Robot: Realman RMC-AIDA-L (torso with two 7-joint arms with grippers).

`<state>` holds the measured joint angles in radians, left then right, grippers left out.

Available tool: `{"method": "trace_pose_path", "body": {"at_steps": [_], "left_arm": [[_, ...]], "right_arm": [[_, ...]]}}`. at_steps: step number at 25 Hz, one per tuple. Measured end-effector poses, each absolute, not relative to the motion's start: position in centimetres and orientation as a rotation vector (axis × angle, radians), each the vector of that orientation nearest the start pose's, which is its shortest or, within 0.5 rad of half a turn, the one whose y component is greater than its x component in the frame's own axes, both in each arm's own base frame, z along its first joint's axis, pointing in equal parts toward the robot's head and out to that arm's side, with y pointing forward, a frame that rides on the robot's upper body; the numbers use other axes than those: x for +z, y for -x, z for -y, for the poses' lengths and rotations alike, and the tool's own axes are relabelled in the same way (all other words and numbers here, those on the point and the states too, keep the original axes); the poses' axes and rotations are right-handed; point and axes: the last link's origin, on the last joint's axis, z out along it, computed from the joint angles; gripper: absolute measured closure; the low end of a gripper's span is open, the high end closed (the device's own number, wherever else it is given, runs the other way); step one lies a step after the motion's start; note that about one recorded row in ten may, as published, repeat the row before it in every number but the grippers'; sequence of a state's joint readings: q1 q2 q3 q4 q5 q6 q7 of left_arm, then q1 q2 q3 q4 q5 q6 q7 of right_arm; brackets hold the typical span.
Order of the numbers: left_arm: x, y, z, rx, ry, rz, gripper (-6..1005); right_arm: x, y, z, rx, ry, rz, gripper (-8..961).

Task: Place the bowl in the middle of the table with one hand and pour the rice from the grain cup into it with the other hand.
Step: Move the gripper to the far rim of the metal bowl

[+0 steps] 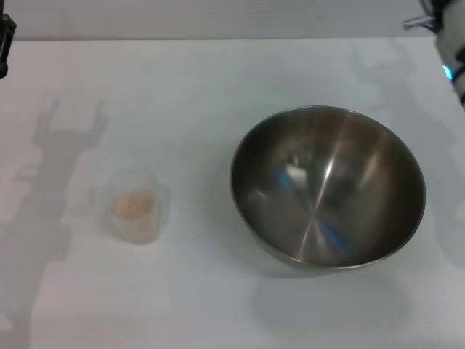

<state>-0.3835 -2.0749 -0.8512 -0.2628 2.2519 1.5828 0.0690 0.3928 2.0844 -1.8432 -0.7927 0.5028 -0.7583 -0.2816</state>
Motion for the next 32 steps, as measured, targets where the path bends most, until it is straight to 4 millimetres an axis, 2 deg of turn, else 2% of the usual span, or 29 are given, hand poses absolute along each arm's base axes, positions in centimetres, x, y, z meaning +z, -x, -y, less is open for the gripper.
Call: {"method": "trace_pose_path", "body": {"at_steps": [1,2,4,7,10,15,17,20,25,32], "left_arm": [[2.3,28.0,-30.8,-0.901,1.372,0.115,215],[2.3,28.0,-30.8,-0.901,1.372,0.115,215],[2.4,28.3,-30.7,-0.893,1.369,0.117,215],[2.5,28.4,-30.6,-0.89,1.364,0.119,215],[2.6,28.5,-30.5,-0.89,1.359,0.126,215],[2.6,28.5,-30.5,-0.887,1.358,0.125,215],[2.6,28.5,-30.6,-0.887,1.359,0.123,215],[2.6,28.5,-30.6,-0.887,1.359,0.122,215],[2.7,28.5,-30.7,-0.886,1.353,0.122,215],[2.9,28.5,-30.8,-0.885,1.343,0.12,214]], "right_arm": [[0.7,-20.4,-39.9,0.68,1.613,-0.28,196],[0.5,-18.8,-40.1,0.672,1.679,-0.352,196],[0.6,-18.1,-40.1,0.666,1.705,-0.379,196],[0.7,-16.4,-40.2,0.608,1.825,-0.53,196],[1.6,-15.0,-40.0,0.533,1.926,-0.681,196],[3.4,-13.7,-38.9,0.307,2.082,-0.864,196],[3.8,-13.7,-38.7,0.209,2.13,-0.944,196],[4.7,-14.9,-38.9,0.029,2.185,-1.079,196],[5.1,-16.2,-39.0,-0.103,2.256,-1.154,195],[4.7,-17.7,-38.9,-0.262,2.351,-1.179,196]]}}
